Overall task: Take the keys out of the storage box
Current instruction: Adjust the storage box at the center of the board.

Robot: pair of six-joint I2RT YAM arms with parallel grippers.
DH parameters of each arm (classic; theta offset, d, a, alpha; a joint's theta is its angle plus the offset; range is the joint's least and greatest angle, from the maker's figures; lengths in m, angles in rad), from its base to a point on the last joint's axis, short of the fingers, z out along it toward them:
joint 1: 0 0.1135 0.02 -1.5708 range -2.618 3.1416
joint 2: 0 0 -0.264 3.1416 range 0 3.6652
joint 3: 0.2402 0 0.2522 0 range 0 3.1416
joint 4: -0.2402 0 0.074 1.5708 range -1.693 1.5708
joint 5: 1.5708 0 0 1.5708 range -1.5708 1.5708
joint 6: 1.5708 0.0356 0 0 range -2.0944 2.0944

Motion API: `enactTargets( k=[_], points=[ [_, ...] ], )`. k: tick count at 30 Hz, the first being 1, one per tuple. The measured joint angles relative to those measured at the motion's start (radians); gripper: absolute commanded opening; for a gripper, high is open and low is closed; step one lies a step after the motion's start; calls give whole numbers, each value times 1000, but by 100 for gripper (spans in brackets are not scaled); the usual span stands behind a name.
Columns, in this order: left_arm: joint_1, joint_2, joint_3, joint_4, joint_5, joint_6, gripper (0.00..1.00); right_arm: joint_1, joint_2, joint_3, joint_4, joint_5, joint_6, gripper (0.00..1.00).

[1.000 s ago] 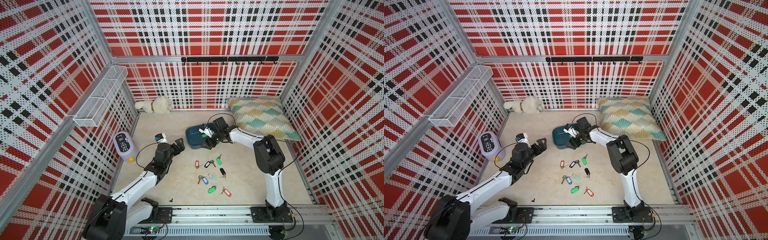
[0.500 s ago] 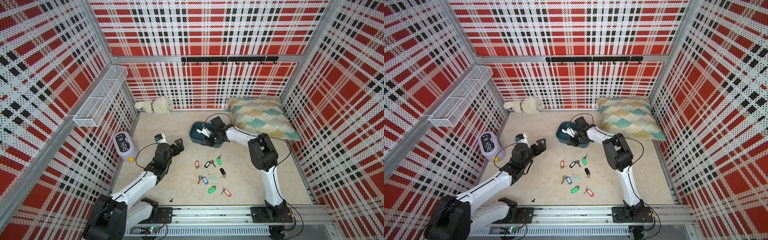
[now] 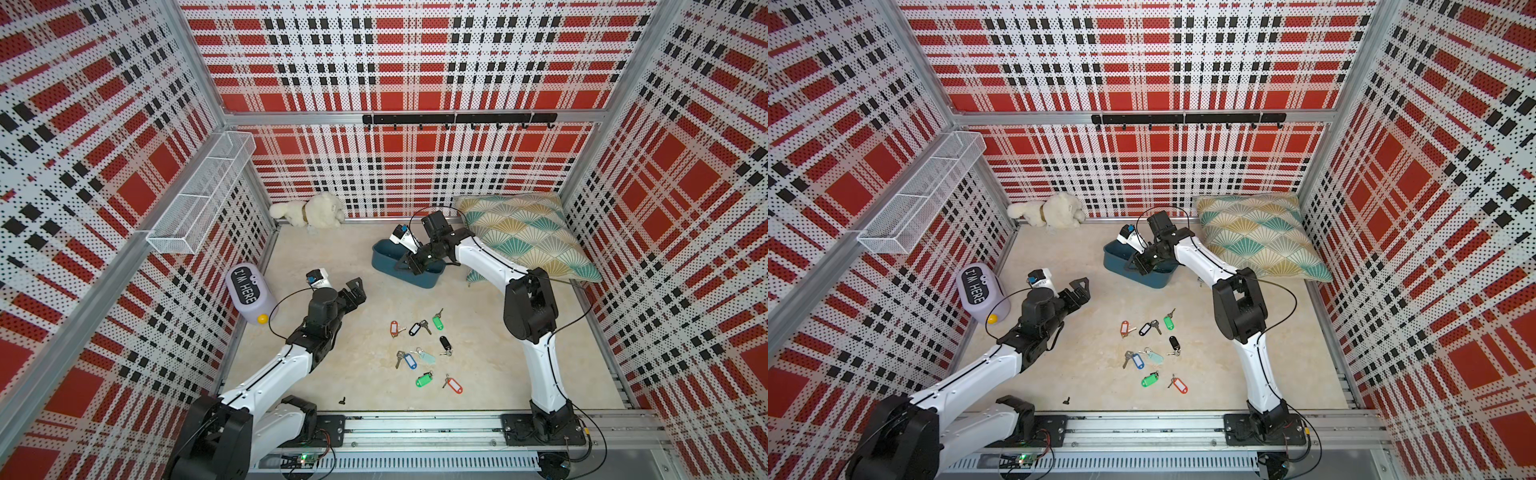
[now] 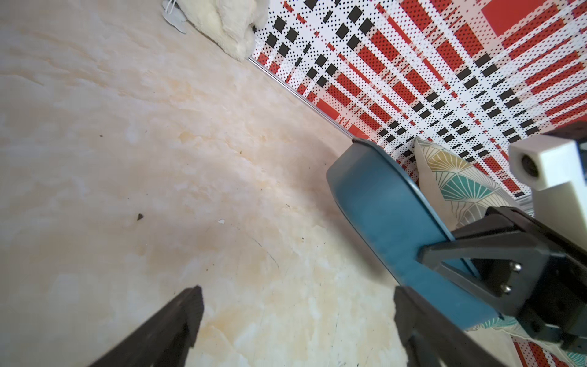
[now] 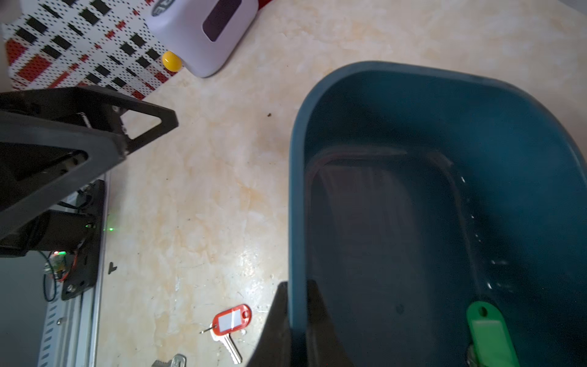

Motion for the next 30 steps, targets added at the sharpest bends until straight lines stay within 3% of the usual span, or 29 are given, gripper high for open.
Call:
enactTargets(
  k=[10, 19, 26, 28, 30],
  points=[
    [0, -19, -26, 0, -3, -1, 100, -3, -8, 24, -101, -85, 103, 0],
    [0, -34, -37, 0, -3, -5, 100, 1, 2, 56, -150, 7, 61, 0],
    [0, -41, -48, 1, 3, -16, 100, 4, 56, -11, -160, 78, -103, 13],
    [0, -53, -56, 0, 3, -22, 100, 4, 69, -23, -154, 91, -143, 28],
    [0, -61, -57, 1, 3, -24, 100, 7, 70, -35, -155, 119, -144, 31]
  ],
)
